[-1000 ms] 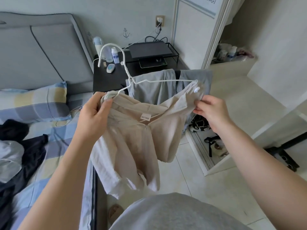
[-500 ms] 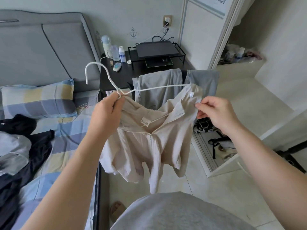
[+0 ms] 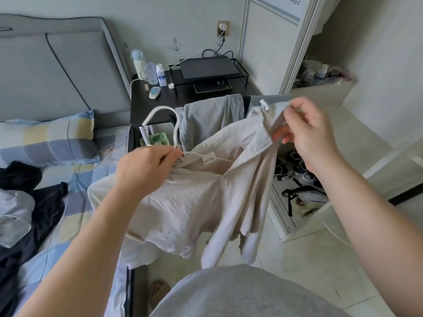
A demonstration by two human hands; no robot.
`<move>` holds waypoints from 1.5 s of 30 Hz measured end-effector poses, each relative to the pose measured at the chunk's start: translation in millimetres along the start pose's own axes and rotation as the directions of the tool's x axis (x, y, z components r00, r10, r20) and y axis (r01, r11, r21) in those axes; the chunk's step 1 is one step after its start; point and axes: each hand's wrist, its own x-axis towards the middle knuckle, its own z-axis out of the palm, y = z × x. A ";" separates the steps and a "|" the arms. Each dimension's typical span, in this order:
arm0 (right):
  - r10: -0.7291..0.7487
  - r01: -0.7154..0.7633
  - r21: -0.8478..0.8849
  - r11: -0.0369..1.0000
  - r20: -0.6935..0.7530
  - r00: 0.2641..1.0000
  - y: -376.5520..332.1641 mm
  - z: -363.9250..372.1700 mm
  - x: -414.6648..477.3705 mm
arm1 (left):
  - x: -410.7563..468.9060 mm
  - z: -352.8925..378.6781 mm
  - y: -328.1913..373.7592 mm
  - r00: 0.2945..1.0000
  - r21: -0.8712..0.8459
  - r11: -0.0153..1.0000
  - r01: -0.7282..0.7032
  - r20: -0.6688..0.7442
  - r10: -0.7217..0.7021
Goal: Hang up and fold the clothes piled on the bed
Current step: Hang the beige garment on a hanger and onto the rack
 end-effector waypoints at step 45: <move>0.068 0.320 -0.591 0.741 0.539 0.839 11.4 40.9 -19.8 | 28.4 11.7 -20.4 0.756 -0.732 0.546 0.406 -0.066 -0.651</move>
